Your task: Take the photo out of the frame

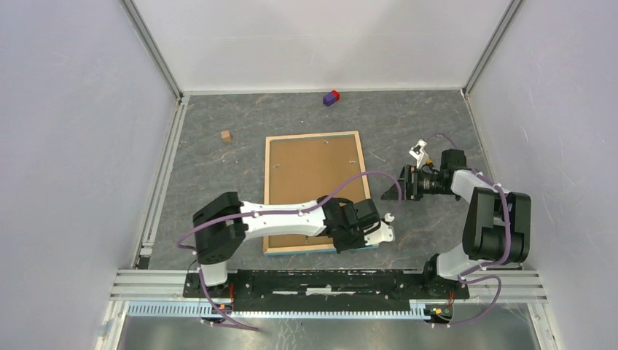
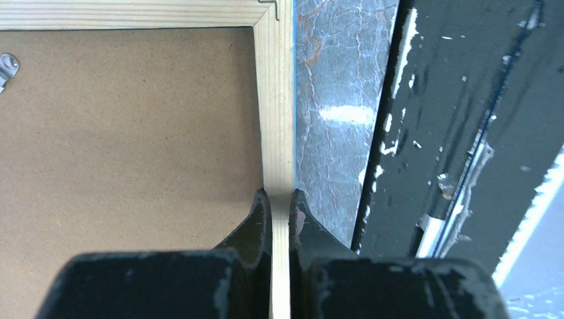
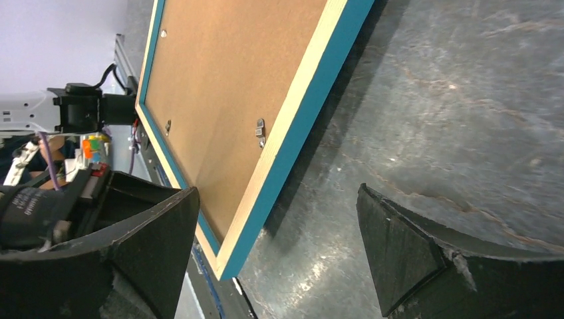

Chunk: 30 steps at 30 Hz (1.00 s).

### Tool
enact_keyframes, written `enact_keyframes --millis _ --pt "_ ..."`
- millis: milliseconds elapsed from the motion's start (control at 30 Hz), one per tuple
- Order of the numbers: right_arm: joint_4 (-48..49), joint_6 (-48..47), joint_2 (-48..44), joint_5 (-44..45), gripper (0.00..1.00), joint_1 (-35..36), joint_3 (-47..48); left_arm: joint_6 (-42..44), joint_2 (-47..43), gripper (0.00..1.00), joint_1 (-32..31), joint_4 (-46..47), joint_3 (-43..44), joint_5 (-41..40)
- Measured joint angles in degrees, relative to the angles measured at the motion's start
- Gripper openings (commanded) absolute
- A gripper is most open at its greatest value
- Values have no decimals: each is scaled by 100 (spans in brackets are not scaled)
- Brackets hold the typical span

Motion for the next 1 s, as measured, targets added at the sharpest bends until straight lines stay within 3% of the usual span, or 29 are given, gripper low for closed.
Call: enact_keyframes --millis 200,500,1000 --pt "505 509 61 -184 92 348 -293 0 -699 2 138 52 -337 306" --pt "1519 1731 715 -398 90 940 -304 2 -938 2 173 66 -511 595" --pt "4159 4207 1447 -332 66 1777 -452 -4 -1119 2 186 11 -518 778"
